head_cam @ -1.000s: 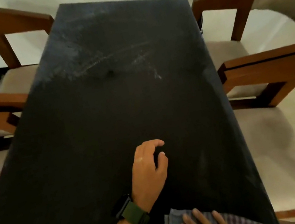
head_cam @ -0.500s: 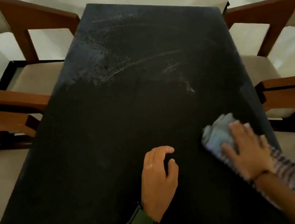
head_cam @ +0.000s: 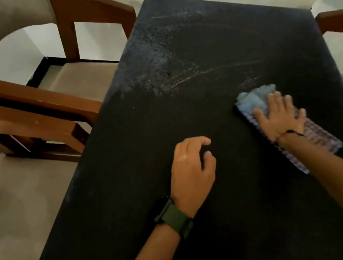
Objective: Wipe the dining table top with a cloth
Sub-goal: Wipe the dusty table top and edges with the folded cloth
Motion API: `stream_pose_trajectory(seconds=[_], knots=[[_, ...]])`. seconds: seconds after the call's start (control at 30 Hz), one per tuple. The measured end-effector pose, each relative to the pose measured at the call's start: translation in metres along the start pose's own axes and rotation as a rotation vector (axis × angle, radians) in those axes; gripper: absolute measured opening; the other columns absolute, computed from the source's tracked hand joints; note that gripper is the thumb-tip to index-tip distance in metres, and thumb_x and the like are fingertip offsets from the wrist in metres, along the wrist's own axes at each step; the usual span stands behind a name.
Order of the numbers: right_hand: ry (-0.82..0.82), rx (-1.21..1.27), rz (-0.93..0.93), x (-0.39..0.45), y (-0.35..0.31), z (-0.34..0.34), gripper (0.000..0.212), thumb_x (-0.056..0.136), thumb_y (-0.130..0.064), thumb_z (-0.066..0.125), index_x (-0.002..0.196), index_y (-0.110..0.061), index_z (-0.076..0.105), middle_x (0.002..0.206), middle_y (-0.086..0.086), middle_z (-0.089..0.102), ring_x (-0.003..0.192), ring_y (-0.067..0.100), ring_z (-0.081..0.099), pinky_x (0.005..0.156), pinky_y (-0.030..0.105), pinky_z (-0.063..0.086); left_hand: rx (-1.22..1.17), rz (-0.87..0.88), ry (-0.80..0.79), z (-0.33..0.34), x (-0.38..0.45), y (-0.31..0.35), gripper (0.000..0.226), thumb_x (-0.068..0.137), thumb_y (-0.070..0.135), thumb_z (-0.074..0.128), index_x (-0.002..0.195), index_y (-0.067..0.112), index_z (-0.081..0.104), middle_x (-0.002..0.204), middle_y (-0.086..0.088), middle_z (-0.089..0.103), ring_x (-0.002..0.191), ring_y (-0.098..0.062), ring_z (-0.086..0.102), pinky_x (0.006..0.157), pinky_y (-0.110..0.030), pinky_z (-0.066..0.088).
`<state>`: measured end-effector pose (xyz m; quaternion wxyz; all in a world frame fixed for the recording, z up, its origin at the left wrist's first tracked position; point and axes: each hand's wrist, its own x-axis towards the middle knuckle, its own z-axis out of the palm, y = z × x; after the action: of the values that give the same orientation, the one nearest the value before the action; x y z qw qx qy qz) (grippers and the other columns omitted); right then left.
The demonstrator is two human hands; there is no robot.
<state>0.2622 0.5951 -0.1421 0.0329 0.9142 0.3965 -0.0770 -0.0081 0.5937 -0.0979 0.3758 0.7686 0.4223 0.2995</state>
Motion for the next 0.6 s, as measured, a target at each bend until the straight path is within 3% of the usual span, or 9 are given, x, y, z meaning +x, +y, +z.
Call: stream_pose_trajectory(seconds=[0.37,0.6], knots=[[-0.004,0.028,-0.523,-0.002,-0.238,0.017,0.072,0.093,-0.062,0.019,0.151,-0.022,0.003,0.159,-0.002,-0.004,0.145,0.023,-0.008,0.113,0.056,-0.003,0.03,-0.084,0.117,-0.068,0.006,-0.047,0.023,0.088,0.012,0.051,0.11,0.017,0.055,0.111,0.003,0.056,0.103,-0.005,0.046,0.082,-0.005,0.033],[-0.023,0.086,-0.808,-0.047,-0.335,0.017,0.067,0.094,-0.059,0.019,0.15,-0.024,0.004,0.159,-0.003,-0.002,0.145,0.021,-0.007,0.115,0.049,-0.003,0.019,-0.166,0.171,-0.105,-0.014,-0.069,0.023,0.087,0.019,0.048,0.109,0.02,0.054,0.111,0.005,0.056,0.106,-0.005,0.045,0.084,-0.006,0.033]])
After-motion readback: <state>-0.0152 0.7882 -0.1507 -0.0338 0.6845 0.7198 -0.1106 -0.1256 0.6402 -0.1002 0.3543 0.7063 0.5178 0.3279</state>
